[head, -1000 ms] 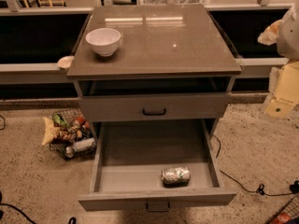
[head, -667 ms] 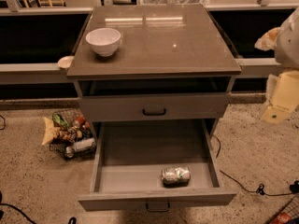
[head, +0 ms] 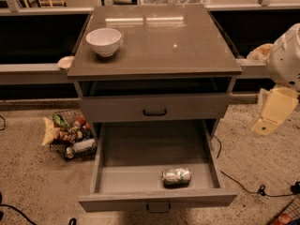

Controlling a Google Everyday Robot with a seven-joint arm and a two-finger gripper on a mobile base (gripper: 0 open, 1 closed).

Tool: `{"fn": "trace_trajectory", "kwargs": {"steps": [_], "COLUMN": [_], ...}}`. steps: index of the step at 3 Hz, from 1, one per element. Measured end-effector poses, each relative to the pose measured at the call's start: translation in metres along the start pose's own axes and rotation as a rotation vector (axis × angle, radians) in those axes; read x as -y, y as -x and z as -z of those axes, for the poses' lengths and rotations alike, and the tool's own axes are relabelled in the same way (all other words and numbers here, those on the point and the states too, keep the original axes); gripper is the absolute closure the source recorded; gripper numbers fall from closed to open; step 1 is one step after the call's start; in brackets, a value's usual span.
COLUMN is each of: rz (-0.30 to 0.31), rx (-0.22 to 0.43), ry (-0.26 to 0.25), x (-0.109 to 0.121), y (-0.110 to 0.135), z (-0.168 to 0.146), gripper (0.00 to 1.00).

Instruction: Pick 7up can from middle drawer and place on counter

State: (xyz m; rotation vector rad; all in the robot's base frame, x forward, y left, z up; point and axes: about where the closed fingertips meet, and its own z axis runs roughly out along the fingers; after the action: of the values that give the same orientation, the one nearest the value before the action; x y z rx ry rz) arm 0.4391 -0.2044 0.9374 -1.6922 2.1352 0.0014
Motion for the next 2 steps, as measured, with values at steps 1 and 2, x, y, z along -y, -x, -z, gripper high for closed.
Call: {"fn": "trace_trajectory", "kwargs": {"steps": [1,2], "rz": [0.053,0.142], "rx": [0.014,0.044], "ry": [-0.003,-0.004], "x": [-0.004,-0.016], "y": [0.0,-0.002], "z": [-0.022,-0.062], "gripper": [0.0,0.0]}}
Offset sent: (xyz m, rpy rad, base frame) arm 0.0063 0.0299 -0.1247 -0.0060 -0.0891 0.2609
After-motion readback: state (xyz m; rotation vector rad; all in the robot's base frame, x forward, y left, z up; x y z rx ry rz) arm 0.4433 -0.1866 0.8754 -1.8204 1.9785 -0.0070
